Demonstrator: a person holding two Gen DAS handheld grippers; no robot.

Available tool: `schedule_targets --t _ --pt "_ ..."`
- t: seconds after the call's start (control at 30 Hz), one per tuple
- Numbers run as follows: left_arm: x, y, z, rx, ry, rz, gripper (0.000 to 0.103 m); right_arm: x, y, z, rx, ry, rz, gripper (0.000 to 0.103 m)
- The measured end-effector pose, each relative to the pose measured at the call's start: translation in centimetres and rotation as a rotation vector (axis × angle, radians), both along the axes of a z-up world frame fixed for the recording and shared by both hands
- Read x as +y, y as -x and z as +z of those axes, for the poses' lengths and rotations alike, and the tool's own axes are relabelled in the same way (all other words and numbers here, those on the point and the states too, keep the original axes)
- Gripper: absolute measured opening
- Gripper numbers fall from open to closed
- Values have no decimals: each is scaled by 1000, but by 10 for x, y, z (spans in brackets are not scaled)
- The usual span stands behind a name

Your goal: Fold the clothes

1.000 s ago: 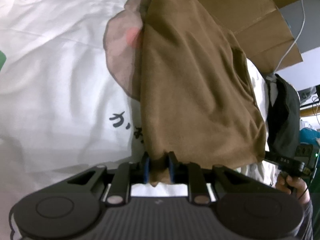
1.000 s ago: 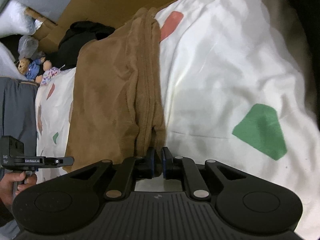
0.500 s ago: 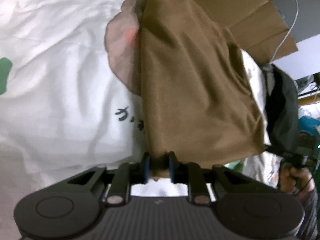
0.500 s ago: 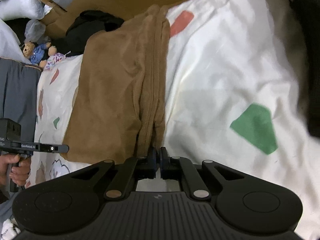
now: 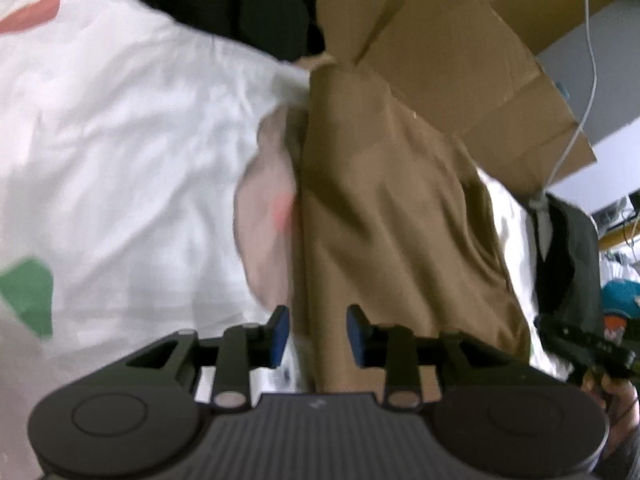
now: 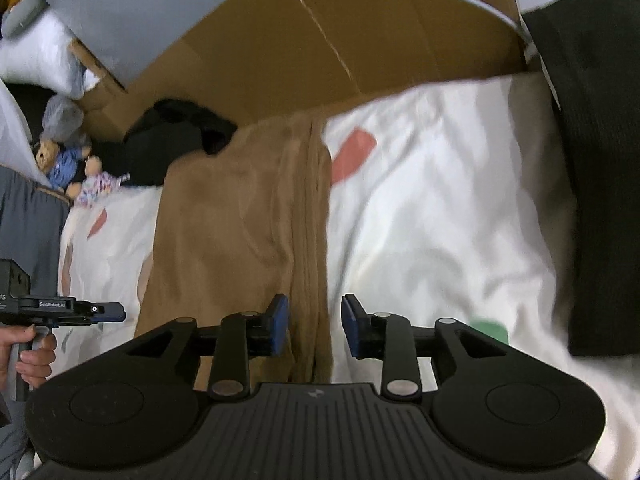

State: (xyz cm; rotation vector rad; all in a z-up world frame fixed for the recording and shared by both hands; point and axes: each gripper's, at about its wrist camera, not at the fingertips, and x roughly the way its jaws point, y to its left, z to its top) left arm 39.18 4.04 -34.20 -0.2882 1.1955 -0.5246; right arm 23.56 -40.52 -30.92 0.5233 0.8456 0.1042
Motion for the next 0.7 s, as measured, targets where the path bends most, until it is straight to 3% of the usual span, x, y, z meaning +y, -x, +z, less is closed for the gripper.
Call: schedule_targets --t 0.33,0.7 --pt "-15 -59 -4 -85 -21 -27 39 23 -44 6 -66 21 27 35" --pt "-33 -101 -22 -119 51 10 46 50 -100 -4 -67 141 45 41"
